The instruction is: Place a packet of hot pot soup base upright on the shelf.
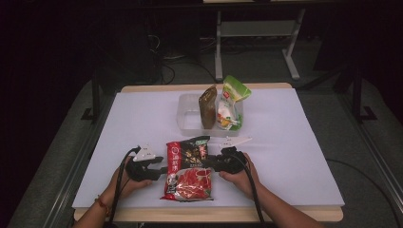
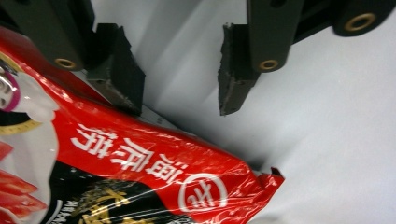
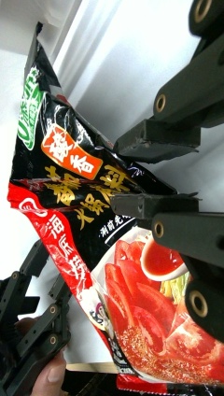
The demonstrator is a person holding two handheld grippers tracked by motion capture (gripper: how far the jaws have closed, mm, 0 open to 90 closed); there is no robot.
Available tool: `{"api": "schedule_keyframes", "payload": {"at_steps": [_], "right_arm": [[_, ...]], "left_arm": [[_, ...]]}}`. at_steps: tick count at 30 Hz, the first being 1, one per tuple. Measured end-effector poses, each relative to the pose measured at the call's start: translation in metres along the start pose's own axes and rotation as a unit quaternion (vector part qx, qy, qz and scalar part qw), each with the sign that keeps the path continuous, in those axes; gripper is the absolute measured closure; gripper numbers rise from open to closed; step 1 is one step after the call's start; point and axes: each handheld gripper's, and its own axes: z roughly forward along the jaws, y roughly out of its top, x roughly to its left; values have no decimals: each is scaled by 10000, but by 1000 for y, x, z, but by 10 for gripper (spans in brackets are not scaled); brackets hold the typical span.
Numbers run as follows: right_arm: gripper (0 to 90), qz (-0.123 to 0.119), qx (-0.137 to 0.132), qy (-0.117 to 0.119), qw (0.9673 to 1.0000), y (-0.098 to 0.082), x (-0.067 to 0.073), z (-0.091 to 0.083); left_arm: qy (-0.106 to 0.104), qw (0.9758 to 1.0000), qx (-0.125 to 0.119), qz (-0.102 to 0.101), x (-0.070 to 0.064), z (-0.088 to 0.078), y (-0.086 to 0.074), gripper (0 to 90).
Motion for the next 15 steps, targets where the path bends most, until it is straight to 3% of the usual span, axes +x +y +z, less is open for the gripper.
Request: {"api": "schedule_keyframes", "payload": {"at_steps": [3,9,15], "right_arm": [[754,-81,-97,-53,9999,0,3,-2],[776,-173,-262,-112,9994,-1,9,-5],[785,-218,-355,-116,9991,-1,12,-7]], "left_arm": [[78,9999,-46,-141,4,0,-1,474],[-42,9992,-144,-368,11,-2,-2,419],[-281,9966,-390,-674,18,-10,-4,348]]}}
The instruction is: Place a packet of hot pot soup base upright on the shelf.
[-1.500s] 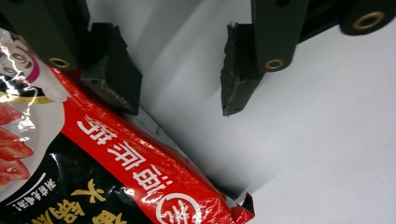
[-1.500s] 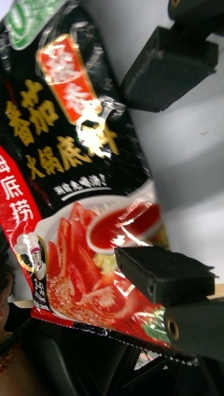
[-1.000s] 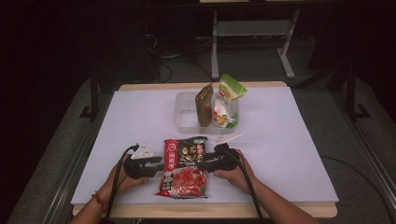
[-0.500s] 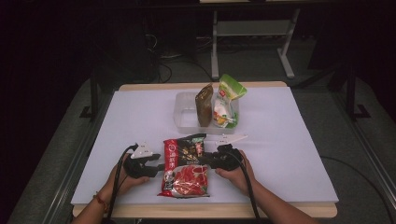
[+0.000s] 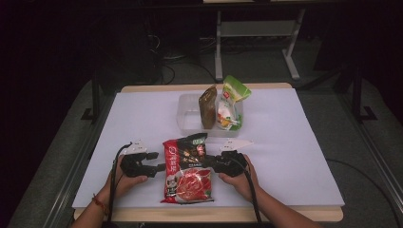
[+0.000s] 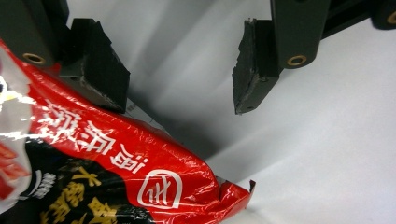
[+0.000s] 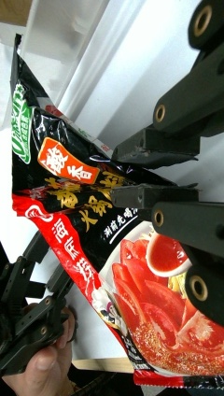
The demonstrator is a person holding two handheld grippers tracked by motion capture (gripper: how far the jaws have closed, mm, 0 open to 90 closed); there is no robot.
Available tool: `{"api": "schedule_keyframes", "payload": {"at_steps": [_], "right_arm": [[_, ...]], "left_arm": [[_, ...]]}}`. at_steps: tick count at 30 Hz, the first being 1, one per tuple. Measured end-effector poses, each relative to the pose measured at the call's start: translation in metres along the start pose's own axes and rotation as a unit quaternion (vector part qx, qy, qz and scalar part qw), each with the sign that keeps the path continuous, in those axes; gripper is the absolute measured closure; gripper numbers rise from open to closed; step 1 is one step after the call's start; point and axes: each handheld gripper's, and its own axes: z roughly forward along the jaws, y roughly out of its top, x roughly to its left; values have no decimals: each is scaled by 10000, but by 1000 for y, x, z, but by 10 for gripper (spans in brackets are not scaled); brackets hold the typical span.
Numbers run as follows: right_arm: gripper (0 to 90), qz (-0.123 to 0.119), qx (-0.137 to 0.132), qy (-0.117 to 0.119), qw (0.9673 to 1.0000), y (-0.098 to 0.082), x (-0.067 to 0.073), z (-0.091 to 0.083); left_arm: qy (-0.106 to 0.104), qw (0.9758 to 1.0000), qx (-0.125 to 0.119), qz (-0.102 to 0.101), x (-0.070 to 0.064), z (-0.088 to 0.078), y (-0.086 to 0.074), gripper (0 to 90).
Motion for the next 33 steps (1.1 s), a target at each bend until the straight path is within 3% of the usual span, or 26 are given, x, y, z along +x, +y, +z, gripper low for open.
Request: {"api": "schedule_keyframes", "payload": {"at_steps": [7,14,17,24,33], "right_arm": [[790,-66,-67,14,10000,1,2,-2],[790,-195,-127,5,9997,1,4,-3],[789,-207,-144,-1,9997,0,4,-3],[790,-393,-236,-8,9989,2,8,-6],[787,-559,-330,-5,9979,3,11,-8]], "left_arm": [[-106,9992,-309,-216,6,-13,-1,288],[-431,9981,-365,-256,0,-10,2,225],[-649,9960,-463,-392,1,-10,5,190],[-905,9956,-183,-180,-11,7,11,169],[-1435,9893,27,-257,-14,24,19,150]]}}
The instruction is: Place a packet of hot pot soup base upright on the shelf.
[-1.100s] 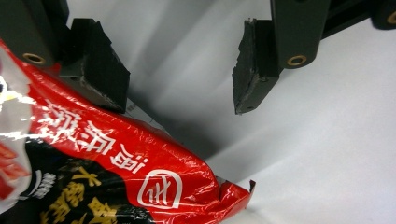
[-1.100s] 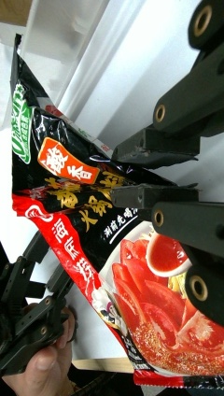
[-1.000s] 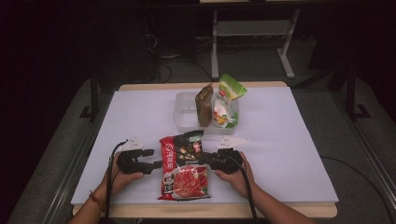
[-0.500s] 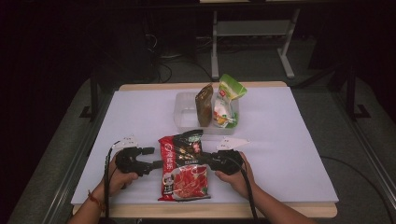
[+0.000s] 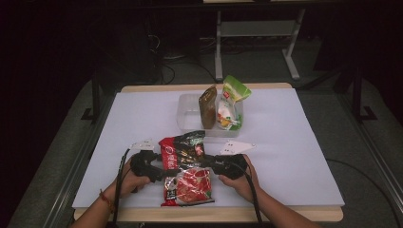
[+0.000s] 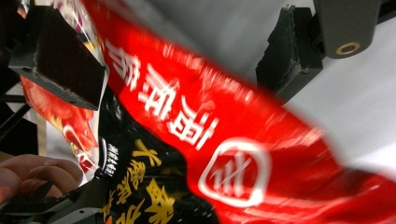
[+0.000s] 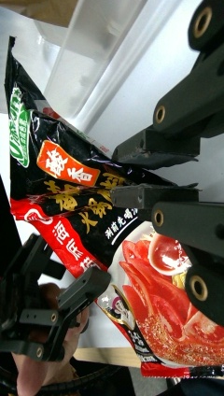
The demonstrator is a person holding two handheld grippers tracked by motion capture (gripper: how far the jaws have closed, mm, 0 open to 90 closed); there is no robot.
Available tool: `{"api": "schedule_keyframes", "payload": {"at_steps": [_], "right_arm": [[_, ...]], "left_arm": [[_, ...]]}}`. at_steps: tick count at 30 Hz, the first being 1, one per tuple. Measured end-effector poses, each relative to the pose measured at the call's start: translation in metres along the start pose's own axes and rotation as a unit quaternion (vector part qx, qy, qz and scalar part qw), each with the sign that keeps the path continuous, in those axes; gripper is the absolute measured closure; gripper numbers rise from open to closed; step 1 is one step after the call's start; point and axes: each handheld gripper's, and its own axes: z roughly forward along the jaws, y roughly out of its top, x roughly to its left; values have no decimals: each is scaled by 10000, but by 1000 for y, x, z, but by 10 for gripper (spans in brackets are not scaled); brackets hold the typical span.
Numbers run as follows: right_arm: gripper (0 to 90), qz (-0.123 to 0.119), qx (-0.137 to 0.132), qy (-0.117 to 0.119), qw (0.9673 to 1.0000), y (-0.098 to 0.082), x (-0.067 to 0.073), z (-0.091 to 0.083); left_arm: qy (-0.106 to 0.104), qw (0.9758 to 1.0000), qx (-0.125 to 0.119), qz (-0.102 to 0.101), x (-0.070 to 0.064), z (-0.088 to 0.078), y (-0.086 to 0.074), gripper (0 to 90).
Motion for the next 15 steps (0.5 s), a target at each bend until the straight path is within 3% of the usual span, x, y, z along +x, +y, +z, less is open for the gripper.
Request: {"api": "schedule_keyframes", "payload": {"at_steps": [5,11,15], "right_arm": [[783,-120,-86,8,9999,2,3,-3],[781,-150,-143,41,9998,4,3,-8],[793,-191,-172,32,9997,7,3,-10]], "left_arm": [[-115,9997,43,226,-9,11,10,164],[-268,9991,-309,107,-7,2,13,392],[-315,9979,-477,295,-11,-9,17,555]]}}
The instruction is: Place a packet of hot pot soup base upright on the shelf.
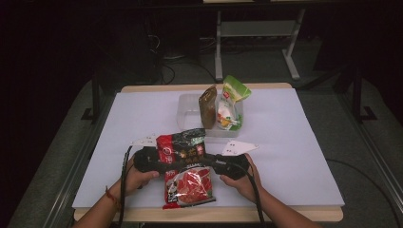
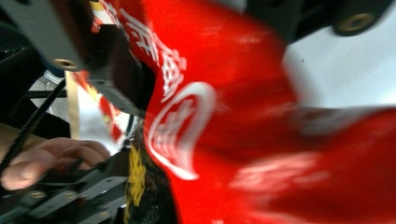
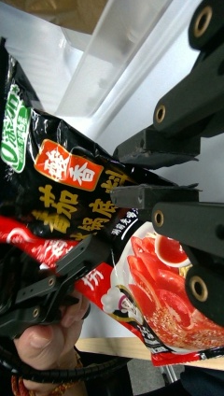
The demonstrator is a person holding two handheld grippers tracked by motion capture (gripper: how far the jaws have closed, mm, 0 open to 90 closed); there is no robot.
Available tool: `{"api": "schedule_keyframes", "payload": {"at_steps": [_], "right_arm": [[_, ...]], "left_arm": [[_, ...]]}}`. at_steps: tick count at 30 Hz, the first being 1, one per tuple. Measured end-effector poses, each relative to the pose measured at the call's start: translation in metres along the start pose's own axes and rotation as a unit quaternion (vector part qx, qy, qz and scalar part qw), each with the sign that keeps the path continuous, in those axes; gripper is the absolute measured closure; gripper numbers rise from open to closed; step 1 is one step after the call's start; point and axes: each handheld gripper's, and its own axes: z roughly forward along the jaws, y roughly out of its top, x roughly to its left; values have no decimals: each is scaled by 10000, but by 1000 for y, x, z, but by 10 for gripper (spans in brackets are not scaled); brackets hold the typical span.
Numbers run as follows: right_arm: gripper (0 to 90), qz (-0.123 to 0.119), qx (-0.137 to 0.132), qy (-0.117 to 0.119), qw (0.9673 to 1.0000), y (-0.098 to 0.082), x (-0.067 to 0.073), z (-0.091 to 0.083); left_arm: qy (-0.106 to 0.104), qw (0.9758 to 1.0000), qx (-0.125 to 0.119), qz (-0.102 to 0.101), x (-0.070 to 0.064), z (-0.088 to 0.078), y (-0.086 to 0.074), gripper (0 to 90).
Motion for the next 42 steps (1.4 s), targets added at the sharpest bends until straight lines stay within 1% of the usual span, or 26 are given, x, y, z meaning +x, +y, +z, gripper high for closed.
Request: {"api": "schedule_keyframes", "payload": {"at_steps": [2,3,6,10,12,15,17,18,21,24,26,27,28,29,31,33,36,38,40,42], "right_arm": [[799,-5,-53,16,10000,2,0,-2],[802,-4,-75,13,10000,3,-1,-2],[809,-12,-127,-42,9999,6,-1,-5],[825,-31,-222,-99,9997,11,-3,-11],[833,-71,-254,-168,9995,13,-3,-15],[838,-101,-265,-237,9993,16,-4,-19],[838,-114,-286,-269,9992,16,-4,-21],[836,-127,-291,-291,9991,17,-4,-21],[824,-161,-297,-349,9988,19,-4,-23],[770,-185,-275,-399,9987,20,-3,-23],[753,-207,-232,-392,9987,21,-3,-24],[722,-251,-203,-388,9987,21,-3,-24],[665,-310,-157,-389,9986,21,-2,-25],[646,-344,-148,-421,9984,22,-2,-27],[636,-361,-112,-420,9984,22,-1,-32],[575,-374,-71,-448,9983,22,-2,-37],[515,-386,107,-496,9980,18,-5,-46],[481,-371,258,-644,9969,12,-10,-53],[451,-309,342,-803,9957,6,-17,-63],[419,-256,400,-998,9939,-1,-23,-74]], "left_arm": [[-10,9999,-86,85,-4,-4,3,628],[25,9999,-115,124,-7,-4,5,647],[115,9996,-218,125,-12,-5,10,689],[308,9986,-315,296,-21,-4,18,715],[339,9983,-361,295,-24,-3,22,719],[404,9977,-376,389,-27,-1,25,719],[435,9974,-430,385,-28,0,26,727],[472,9971,-415,422,-30,0,26,734],[517,9966,-502,398,-32,0,28,753],[565,9961,-563,375,-33,0,30,765],[588,9958,-587,380,-34,0,30,770],[587,9958,-609,363,-35,-1,30,779],[588,9956,-621,372,-36,-1,30,782],[590,9954,-649,380,-36,-2,30,784],[607,9953,-660,373,-37,-3,30,790],[618,9950,-700,361,-38,-4,31,795],[625,9946,-740,386,-39,-5,32,797],[649,9939,-760,462,-42,-6,33,801],[695,9928,-843,486,-43,-7,34,804],[796,9910,-962,479,-43,-9,35,809]]}}
